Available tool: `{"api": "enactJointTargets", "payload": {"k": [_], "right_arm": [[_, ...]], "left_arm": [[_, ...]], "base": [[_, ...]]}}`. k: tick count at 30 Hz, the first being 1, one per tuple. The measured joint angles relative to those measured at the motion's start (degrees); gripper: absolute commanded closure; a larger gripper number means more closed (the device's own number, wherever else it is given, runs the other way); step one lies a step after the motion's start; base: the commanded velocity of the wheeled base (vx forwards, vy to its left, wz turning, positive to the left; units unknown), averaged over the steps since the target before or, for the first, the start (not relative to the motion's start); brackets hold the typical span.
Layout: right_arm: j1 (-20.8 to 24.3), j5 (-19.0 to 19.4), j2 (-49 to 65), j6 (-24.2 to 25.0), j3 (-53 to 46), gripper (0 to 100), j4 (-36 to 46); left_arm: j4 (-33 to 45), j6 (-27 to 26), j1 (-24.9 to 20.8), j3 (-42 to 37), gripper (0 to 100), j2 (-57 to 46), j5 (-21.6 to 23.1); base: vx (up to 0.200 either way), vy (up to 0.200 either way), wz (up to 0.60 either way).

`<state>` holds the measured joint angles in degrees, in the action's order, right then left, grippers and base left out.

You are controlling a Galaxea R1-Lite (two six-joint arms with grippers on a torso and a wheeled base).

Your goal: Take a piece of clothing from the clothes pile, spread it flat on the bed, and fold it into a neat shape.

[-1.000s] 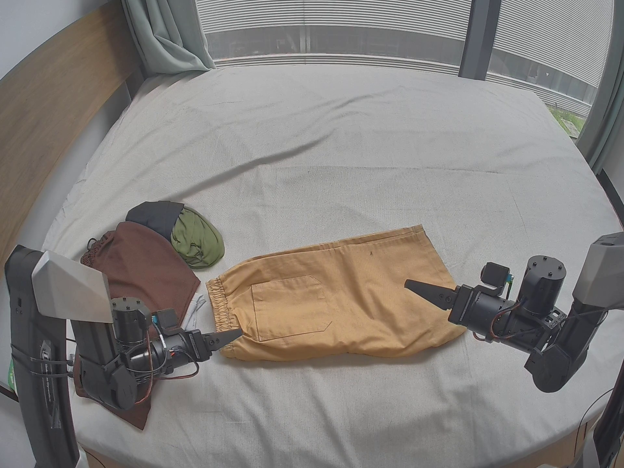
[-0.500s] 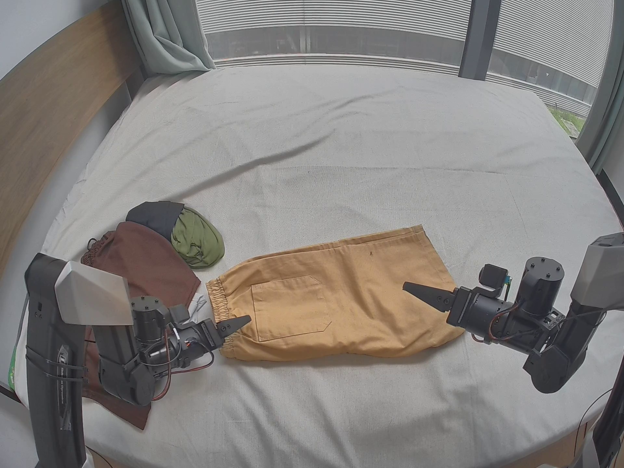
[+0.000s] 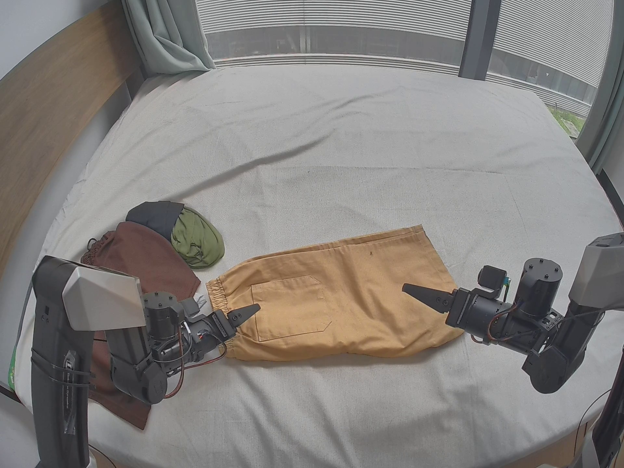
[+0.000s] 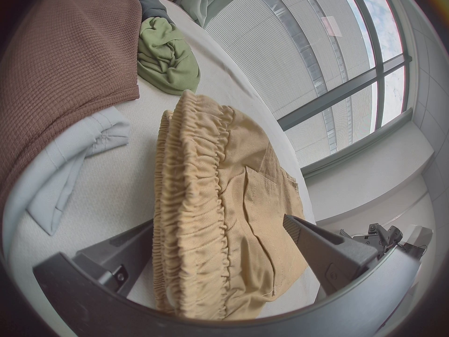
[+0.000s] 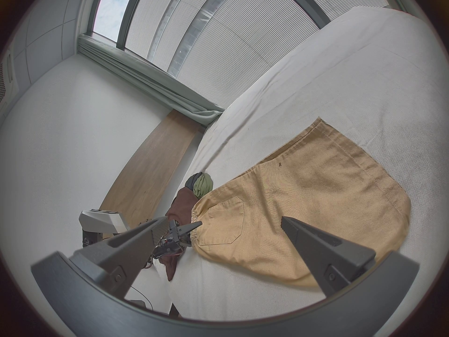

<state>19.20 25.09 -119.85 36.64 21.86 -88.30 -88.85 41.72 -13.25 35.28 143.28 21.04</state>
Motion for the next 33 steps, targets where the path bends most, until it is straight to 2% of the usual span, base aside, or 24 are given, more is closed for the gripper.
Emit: {"api": "enactJointTargets", "payload": {"k": [1,2,21,30,33], "right_arm": [[0.0,0.01,-0.06,-0.05,0.02,0,0.0],[0.0,0.01,-0.13,-0.05,0.02,0,0.0],[-0.66,0.01,-3.58,-0.2,0.4,0,-0.16],[-2.69,0.04,-8.16,-0.27,1.43,0,-0.22],[-3.0,0.06,-9.07,-0.27,1.62,0,-0.22]], "left_arm": [[0.0,0.0,-0.06,0.02,0,0.0,0.0],[0.0,0.0,-0.15,0.07,100,0.02,0.0],[-0.06,-0.2,1.05,-1.3,100,-1.46,2.16],[-0.09,0.07,3.23,-3.56,100,-5.6,5.94],[-0.11,0.1,4.27,-4.44,100,-6.84,9.36]], "base": [[0.0,0.0,0.0],[0.0,0.0,0.0],[0.0,0.0,0.0],[0.0,0.0,0.0],[0.0,0.0,0.0]]}}
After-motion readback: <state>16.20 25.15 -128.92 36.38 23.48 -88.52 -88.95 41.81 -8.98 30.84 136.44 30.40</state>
